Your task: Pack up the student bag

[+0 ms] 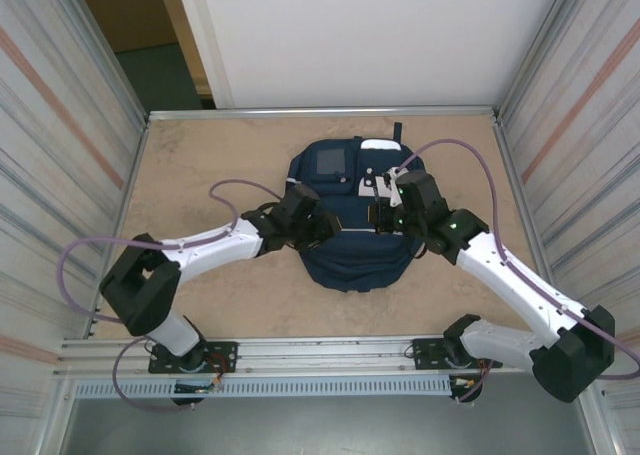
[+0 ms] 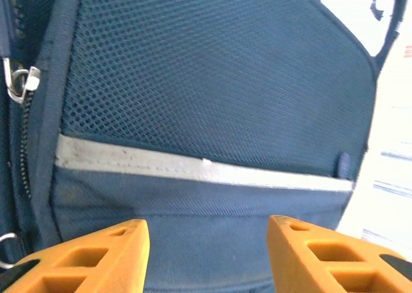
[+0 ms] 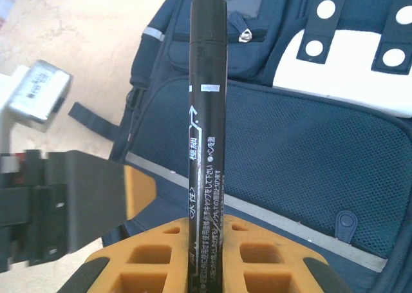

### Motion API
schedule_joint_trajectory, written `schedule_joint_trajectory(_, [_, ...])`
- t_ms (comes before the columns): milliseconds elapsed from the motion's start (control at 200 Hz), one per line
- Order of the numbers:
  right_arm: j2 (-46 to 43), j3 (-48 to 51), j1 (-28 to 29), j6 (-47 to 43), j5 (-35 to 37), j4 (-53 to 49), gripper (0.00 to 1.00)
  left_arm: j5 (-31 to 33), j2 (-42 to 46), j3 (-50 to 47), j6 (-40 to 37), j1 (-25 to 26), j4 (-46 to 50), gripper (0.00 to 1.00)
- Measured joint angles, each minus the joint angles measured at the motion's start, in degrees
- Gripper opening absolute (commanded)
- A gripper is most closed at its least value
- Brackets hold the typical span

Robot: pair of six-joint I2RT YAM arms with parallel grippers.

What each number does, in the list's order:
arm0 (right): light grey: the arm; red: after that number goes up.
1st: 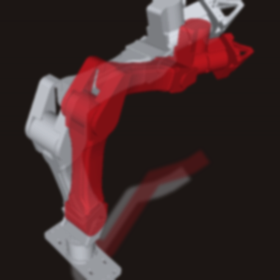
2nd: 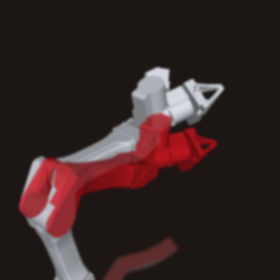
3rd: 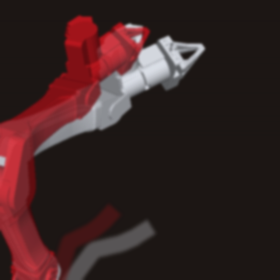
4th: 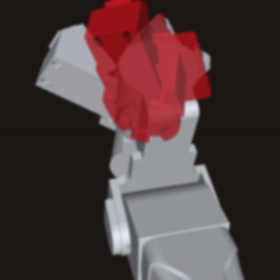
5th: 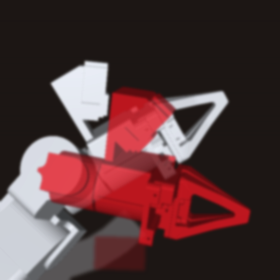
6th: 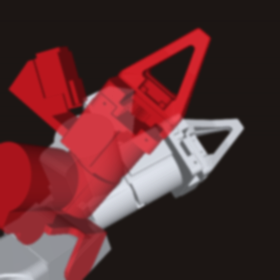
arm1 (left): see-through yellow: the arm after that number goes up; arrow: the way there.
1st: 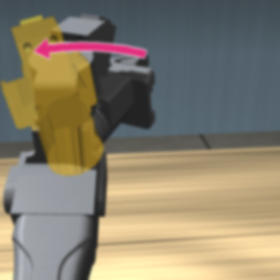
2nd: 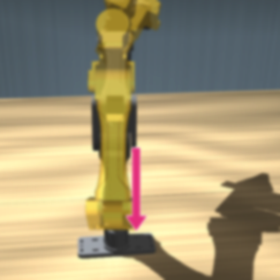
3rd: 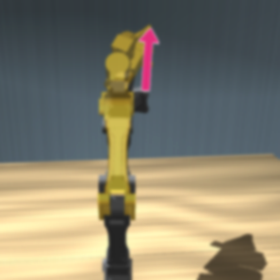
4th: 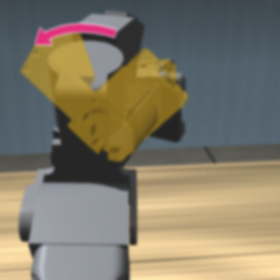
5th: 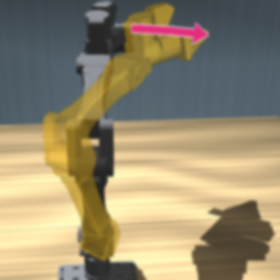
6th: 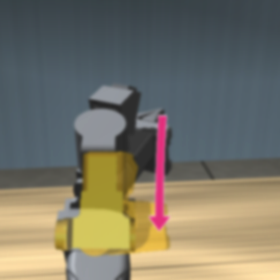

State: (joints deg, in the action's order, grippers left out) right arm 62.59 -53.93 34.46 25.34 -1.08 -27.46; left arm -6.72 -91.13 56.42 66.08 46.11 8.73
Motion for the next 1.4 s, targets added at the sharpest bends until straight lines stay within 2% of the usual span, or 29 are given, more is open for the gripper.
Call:
schedule_joint_trajectory(115, [-1.2, 1.3, -0.1, -0.4, 0.0, -0.2, 0.09, 0.7, -1.9, 0.0, 2.6, 0.3, 1.0, 0.7])
schedule_joint_trajectory(175, [-1.9, 1.9, -0.3, -0.5, 0.0, -0.4, 0.09, 1.4, -1.8, 0.7, 3.5, 0.6, 3.4, 0.74])
schedule_joint_trajectory(386, [-4.5, 4.2, -1.5, -0.6, 0.0, -0.5, 0.09, 3.9, 1.4, 1.3, 6.1, 1.7, 9.2, 0.73])
schedule_joint_trajectory(591, [-4.5, 4.2, -1.9, -0.6, -0.7, 0.0, 0.09, 3.8, -0.5, 1.2, 6.1, 1.3, 8.2, 0.65])
schedule_joint_trajectory(651, [-4.5, 4.2, -1.9, -0.6, -0.7, 0.0, 0.09, 3.2, -2.0, 1.7, 5.9, 0.9, 7.9, 0.57])
schedule_joint_trajectory(742, [-4.5, 4.2, -1.9, -0.6, -1.2, 0.0, 0.09, 2.8, -4.2, 2.7, 5.4, 0.3, 7.5, 0.37])
schedule_joint_trajectory(842, [-4.5, 4.2, -1.9, -0.9, -1.7, 0.0, 0.1, 2.7, -4.3, 2.7, 4.6, -0.3, 8.4, 0.34])
schedule_joint_trajectory(1057, [-7.5, 7.7, -1.9, -4.0, -4.8, 3.1, 0.11, 6.4, 1.0, 2.7, 4.4, -0.7, 12.0, 0.0])
schedule_joint_trajectory(1193, [-10.8, 11.6, -1.4, -10.8, -11.5, 6.6, 0.1, 4.3, 5.3, 2.7, 4.4, -2.6, 10.9, 0.0])
schedule_joint_trajectory(1398, [-13.1, 14.2, 5.1, -22.6, -15.4, 8.4, 0.1, 1.6, 5.6, 2.6, 4.0, -4.1, 10.4, 0.0])
